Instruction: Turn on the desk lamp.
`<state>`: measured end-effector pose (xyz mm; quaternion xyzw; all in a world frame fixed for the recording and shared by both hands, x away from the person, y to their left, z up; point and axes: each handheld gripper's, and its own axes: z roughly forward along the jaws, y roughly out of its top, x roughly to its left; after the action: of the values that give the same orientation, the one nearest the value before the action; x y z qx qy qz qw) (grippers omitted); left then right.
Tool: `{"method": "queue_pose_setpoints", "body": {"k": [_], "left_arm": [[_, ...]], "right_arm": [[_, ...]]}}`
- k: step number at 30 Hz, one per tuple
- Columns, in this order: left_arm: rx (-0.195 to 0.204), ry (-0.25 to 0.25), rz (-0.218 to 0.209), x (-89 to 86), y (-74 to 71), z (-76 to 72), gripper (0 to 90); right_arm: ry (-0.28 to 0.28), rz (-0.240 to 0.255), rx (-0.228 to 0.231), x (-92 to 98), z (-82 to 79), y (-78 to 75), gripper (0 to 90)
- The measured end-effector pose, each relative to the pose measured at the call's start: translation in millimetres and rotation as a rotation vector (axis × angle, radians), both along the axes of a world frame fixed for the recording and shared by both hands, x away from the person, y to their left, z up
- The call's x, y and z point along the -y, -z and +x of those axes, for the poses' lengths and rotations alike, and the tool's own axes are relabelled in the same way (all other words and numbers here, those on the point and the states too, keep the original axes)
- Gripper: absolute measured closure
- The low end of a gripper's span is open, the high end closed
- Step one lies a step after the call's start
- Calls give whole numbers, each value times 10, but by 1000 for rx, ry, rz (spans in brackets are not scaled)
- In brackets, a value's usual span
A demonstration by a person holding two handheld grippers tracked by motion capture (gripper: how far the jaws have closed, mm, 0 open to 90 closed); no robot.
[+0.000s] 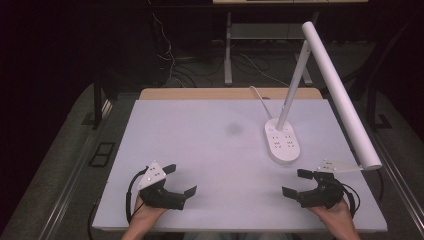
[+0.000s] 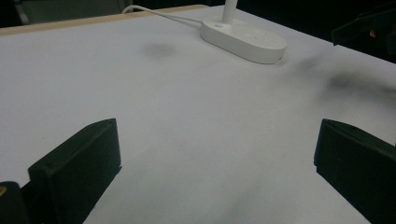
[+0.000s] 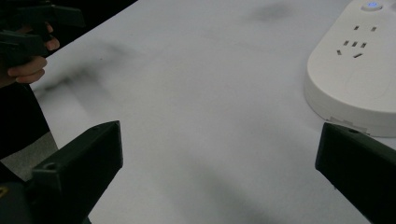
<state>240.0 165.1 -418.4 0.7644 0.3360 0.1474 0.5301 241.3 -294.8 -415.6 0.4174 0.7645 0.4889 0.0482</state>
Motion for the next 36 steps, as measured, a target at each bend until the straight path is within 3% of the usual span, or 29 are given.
{"method": "queue_pose_setpoints", "body": {"k": [17,36], "left_arm": [[-10,2,3,16,20,3,0],[-12,0,9,26,27,11,0]], "right_arm": [[-37,-41,-30,-91,65,-103,1],[-53,-50,-26,-117,287,-301,2]]}}
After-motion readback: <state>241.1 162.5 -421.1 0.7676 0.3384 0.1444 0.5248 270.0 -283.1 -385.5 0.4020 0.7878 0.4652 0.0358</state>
